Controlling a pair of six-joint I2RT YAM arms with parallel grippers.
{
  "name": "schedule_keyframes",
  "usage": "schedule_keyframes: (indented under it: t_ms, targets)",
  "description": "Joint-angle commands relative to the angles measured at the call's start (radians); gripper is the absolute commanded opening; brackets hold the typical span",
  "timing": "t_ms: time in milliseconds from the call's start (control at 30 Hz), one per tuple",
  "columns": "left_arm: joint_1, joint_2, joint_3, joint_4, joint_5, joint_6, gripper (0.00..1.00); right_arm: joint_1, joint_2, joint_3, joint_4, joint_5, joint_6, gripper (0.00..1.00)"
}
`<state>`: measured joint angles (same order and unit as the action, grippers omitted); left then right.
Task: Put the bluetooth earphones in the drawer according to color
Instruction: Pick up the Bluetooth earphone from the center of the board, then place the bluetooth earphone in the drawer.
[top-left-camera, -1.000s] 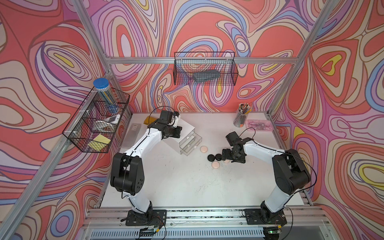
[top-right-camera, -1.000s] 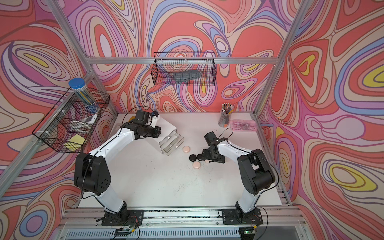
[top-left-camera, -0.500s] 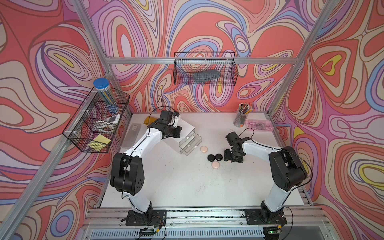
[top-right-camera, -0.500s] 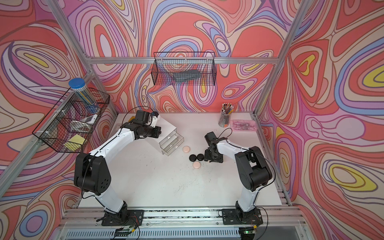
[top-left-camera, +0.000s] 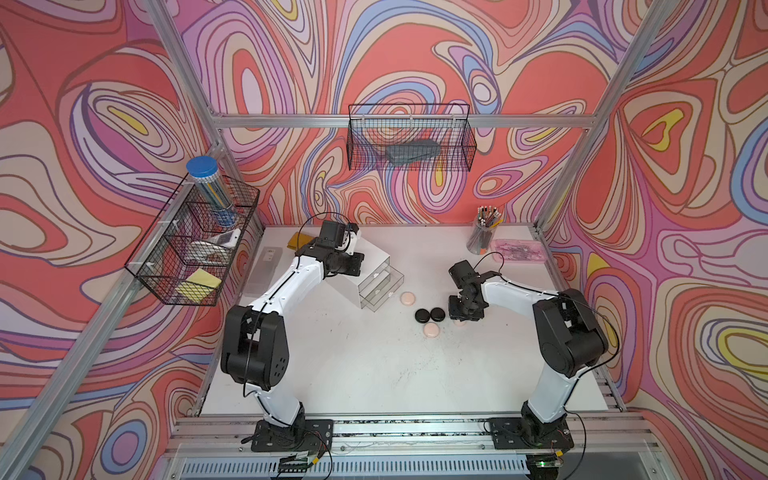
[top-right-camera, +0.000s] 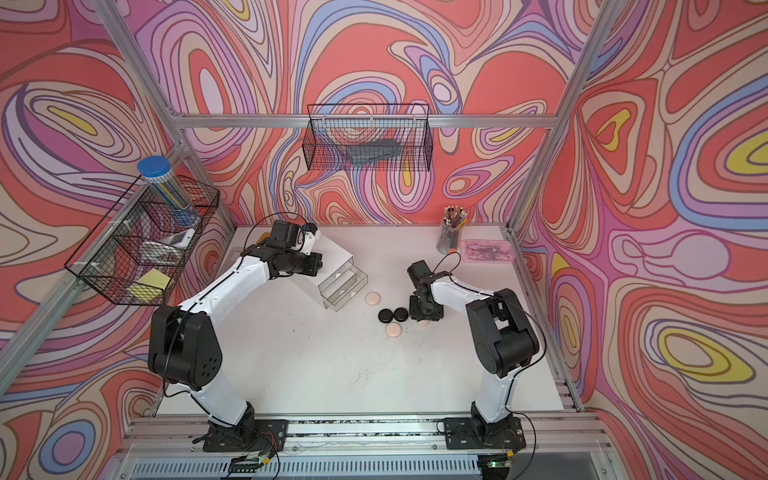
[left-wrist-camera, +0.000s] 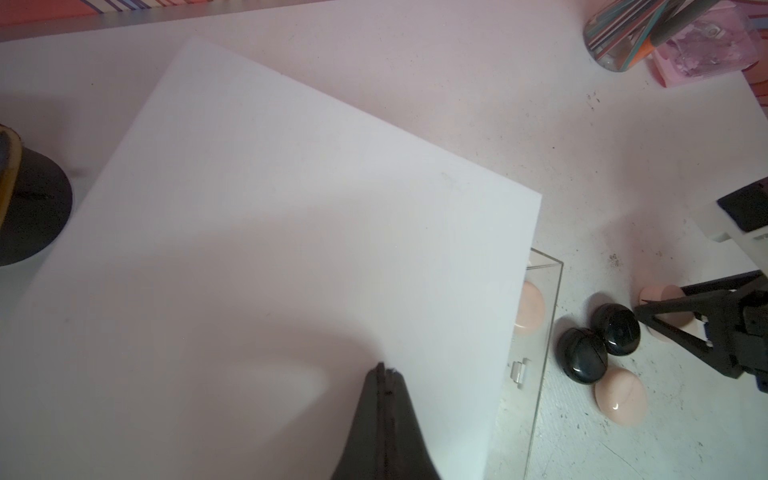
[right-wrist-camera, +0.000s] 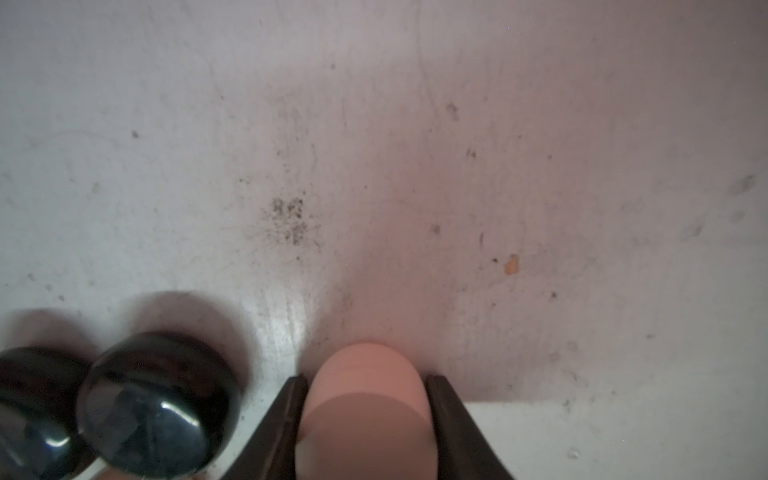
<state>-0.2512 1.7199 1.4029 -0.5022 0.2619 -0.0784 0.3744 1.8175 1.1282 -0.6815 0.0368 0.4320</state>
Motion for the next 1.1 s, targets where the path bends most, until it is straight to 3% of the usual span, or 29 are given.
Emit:
schedule_keyframes:
  t_ms: [0, 367, 700, 1067]
  targets:
    - [-0.012, 0.068, -0.025, -0.141, -0.007, 0.008, 0.0, -0.002, -0.033, 0.003, -0.028, 0.004, 0.0, 0.28]
    - [-0.014, 0.069, -0.024, -0.143, -0.004, 0.005, 0.0, 0.029, -0.102, 0.235, -0.003, -0.066, -0.035, 0.27]
    - [-0.016, 0.062, -0.021, -0.145, -0.002, 0.004, 0.0, 0.187, 0.089, 0.498, 0.06, -0.101, -0.009, 0.27]
    - [-0.016, 0.058, -0.018, -0.148, -0.002, 0.005, 0.0, 0.257, 0.243, 0.644, 0.126, -0.16, 0.038, 0.27]
